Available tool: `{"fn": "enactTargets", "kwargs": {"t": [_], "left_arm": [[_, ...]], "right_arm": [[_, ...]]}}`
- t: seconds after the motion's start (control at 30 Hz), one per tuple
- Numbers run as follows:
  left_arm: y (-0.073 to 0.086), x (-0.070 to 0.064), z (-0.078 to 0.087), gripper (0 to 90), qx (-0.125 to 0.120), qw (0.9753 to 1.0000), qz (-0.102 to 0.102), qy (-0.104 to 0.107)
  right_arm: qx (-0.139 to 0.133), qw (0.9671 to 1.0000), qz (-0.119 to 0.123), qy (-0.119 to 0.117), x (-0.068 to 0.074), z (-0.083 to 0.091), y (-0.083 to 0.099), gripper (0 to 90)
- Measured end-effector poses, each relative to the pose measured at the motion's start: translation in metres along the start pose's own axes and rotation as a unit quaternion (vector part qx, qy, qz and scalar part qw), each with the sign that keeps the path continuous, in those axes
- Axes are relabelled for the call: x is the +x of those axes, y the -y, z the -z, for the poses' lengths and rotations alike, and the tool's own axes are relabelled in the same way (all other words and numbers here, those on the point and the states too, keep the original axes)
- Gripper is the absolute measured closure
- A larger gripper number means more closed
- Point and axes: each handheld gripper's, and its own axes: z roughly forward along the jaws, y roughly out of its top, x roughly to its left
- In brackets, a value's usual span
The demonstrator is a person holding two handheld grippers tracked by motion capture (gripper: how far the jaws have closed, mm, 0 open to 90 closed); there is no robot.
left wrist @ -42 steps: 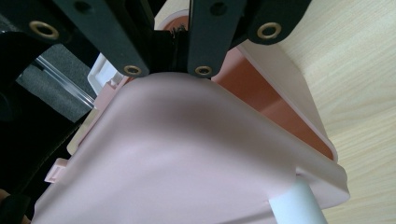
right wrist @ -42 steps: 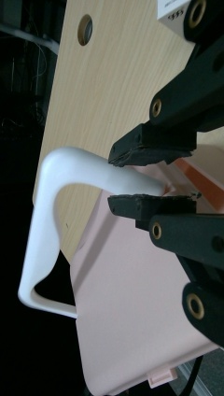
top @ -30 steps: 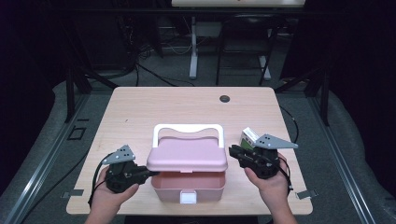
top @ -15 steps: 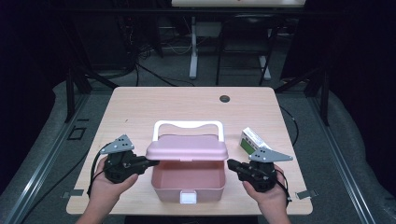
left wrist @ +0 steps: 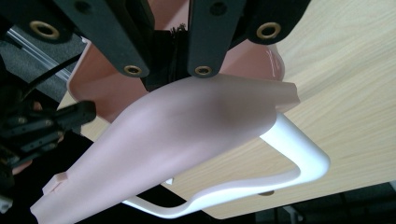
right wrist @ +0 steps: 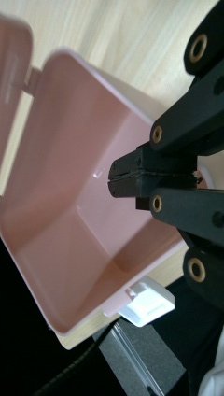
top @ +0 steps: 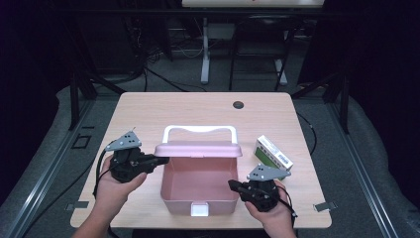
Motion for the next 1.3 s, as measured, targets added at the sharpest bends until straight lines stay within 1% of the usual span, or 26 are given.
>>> {"fn": "enactTargets", "kwargs": {"t": [0.1,0.2,0.23,0.27,0.37,0.6,0.8,0.87,0.93,1.07,1.17,1.3], "left_arm": [[-0.003,0.002,-0.001,89.6,-0.004,1.0,0.003,0.0],[-0.006,0.004,-0.001,89.6,-0.006,1.0,0.006,0.001],[-0.007,0.004,-0.001,89.6,-0.002,1.0,0.005,0.0],[-0.007,0.004,-0.001,89.6,-0.006,1.0,0.006,0.0],[-0.01,0.005,-0.002,89.5,-0.004,1.0,0.003,-0.002],[-0.013,0.008,-0.003,89.6,-0.008,0.9999,0.008,-0.002],[-0.017,0.009,-0.003,89.5,-0.006,0.9999,0.007,-0.005],[-0.018,0.009,-0.004,89.6,-0.009,0.9999,0.009,-0.006],[-0.02,0.01,-0.004,89.5,-0.008,0.9999,0.003,-0.007],[-0.023,0.009,-0.004,89.6,-0.008,0.9999,0.004,-0.008],[-0.025,0.01,-0.004,89.5,-0.009,0.9999,0.001,-0.012],[-0.028,0.013,-0.005,89.5,-0.01,0.9999,0.001,-0.013]], "right_arm": [[0.01,0.9999,0.003,-0.005,0.003,-0.005,0.003,89.9],[0.014,0.9999,0.002,-0.009,0.004,-0.008,0.005,89.9],[0.016,0.9998,0.001,-0.009,0.004,-0.009,0.006,89.9],[0.016,0.9998,0.001,-0.01,0.004,-0.01,0.006,89.9],[0.017,0.9998,-0.002,-0.011,0.004,-0.011,0.007,89.9],[0.02,0.9997,-0.004,-0.011,0.003,-0.012,0.008,89.9],[0.023,0.9996,-0.005,-0.012,0.003,-0.015,0.01,89.8],[0.024,0.9996,-0.006,-0.011,0.003,-0.016,0.011,89.8],[0.026,0.9996,-0.005,-0.012,0.003,-0.017,0.011,89.8],[0.026,0.9996,-0.005,-0.013,0.004,-0.018,0.012,89.8],[0.025,0.9996,-0.006,-0.013,0.003,-0.018,0.012,89.8],[0.024,0.9996,-0.006,-0.013,0.003,-0.018,0.012,89.9]]}}
